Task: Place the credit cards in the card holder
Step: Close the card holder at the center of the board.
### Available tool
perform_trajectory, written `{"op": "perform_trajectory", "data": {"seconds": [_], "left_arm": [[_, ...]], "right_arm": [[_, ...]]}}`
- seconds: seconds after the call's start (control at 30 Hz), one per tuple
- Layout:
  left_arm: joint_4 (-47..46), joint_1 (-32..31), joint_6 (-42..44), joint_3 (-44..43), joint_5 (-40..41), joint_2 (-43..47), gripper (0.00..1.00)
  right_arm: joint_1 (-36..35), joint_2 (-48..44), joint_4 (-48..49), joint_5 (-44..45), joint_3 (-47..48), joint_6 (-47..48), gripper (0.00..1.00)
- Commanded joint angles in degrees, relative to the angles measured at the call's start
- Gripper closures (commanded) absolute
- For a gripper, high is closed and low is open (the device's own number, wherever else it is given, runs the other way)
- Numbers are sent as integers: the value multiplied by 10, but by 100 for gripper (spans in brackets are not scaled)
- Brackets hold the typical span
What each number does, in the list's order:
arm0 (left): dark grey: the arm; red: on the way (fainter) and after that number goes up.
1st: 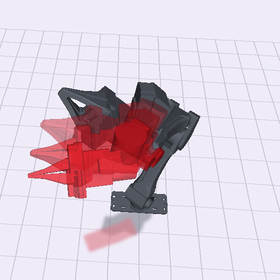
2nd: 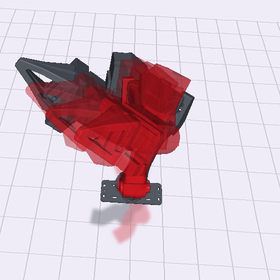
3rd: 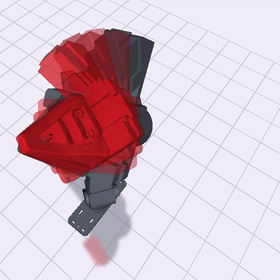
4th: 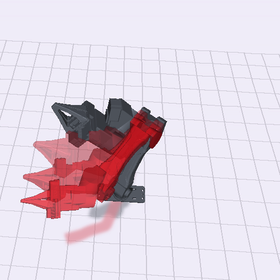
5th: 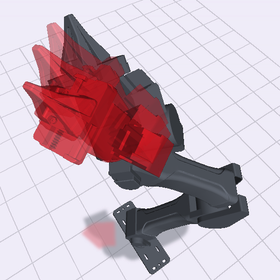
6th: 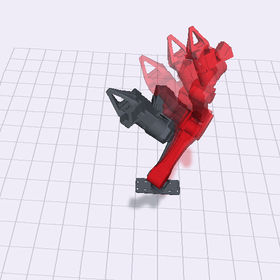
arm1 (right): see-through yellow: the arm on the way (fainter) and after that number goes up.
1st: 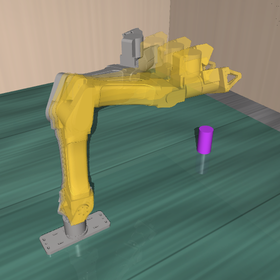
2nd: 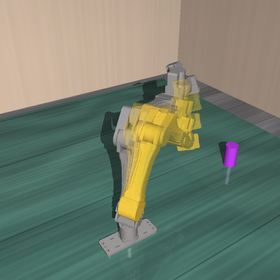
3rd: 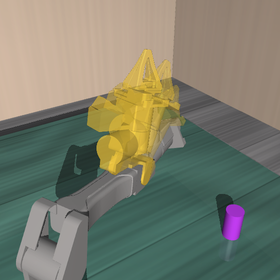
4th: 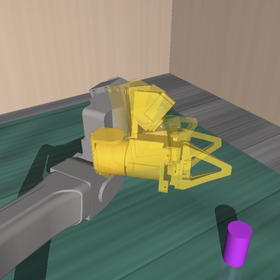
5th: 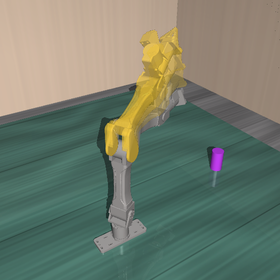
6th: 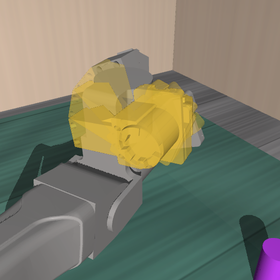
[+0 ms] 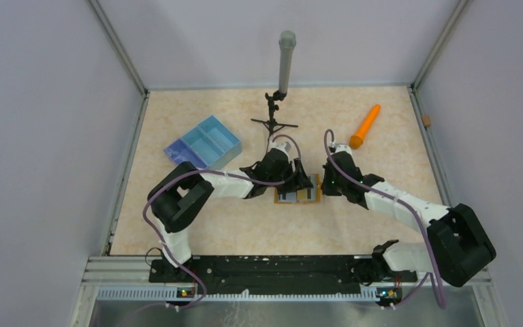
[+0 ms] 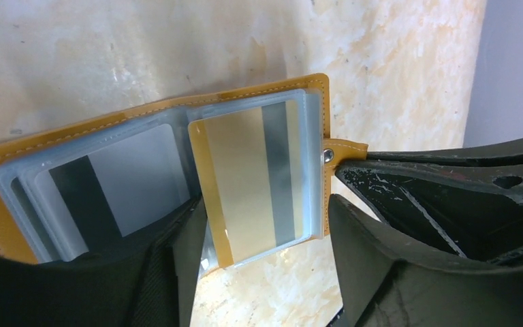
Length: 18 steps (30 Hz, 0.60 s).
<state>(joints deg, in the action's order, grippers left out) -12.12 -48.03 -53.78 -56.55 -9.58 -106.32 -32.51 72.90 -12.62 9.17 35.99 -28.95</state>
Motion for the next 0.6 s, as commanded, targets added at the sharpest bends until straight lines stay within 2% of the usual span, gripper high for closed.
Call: {"op": "perform_trajectory", "data": {"seconds": [0.0,0.2,0.33,0.43,0.57], "left_arm": [[-24,15,13,38,-14,50,27],[-33,46,34,104,-23,131,20],[4,66,43,125,-22,153,19],[-46,78,32,165,-41,151,23],[-149,92,4,204,-84,124,37]], "right_arm": [[-2,-54,-44,12,27,-1,100],[-2,-71,-98,-7,79,20,100],[-2,-54,-102,-39,104,31,100],[-3,-40,-76,-84,111,27,100],[-14,-14,-30,-133,112,11,100]]}}
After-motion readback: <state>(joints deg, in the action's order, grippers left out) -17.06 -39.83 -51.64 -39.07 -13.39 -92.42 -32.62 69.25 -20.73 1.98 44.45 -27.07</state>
